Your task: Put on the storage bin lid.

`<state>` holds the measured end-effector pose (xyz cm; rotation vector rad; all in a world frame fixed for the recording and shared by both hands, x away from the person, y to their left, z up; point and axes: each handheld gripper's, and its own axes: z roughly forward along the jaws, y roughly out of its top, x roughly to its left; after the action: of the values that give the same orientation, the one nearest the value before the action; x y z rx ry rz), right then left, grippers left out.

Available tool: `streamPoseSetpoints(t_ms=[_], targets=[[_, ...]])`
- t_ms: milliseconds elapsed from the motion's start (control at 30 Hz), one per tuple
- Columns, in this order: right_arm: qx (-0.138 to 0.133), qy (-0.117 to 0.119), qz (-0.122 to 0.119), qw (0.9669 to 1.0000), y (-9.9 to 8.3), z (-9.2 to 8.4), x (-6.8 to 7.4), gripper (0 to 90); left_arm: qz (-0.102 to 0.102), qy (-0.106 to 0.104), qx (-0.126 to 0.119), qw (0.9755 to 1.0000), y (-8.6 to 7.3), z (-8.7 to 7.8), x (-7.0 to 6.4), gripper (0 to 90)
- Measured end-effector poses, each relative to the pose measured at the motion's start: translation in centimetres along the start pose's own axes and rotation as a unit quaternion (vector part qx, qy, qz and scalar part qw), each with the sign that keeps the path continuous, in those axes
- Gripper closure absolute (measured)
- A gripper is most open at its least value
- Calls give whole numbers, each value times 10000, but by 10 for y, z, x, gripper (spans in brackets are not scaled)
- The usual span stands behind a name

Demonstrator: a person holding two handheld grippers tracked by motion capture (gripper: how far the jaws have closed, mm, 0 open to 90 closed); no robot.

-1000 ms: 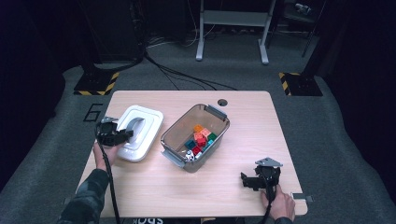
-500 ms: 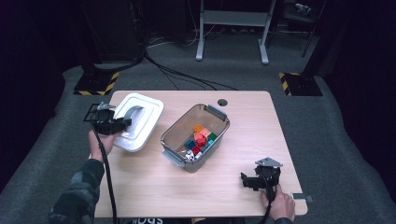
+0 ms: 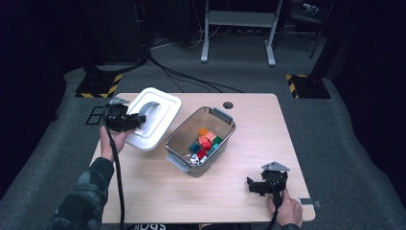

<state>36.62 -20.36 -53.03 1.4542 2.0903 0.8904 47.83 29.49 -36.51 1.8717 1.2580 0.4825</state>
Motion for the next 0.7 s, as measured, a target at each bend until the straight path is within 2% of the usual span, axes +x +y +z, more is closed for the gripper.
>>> streamPoseSetpoints(t_ms=[333, 633, 700], targets=[[-2, -1, 1, 10000, 0, 0, 0, 0, 125, -286, 93, 9995, 13, 6, -32, 670], [-1, -1, 0, 10000, 0, 0, 0, 0, 283, -409, 189, 9986, 19, 15, -61, 670], [-1, 0, -1, 10000, 0, 0, 0, 0, 258, -477, 196, 9983, 20, 17, -67, 669]])
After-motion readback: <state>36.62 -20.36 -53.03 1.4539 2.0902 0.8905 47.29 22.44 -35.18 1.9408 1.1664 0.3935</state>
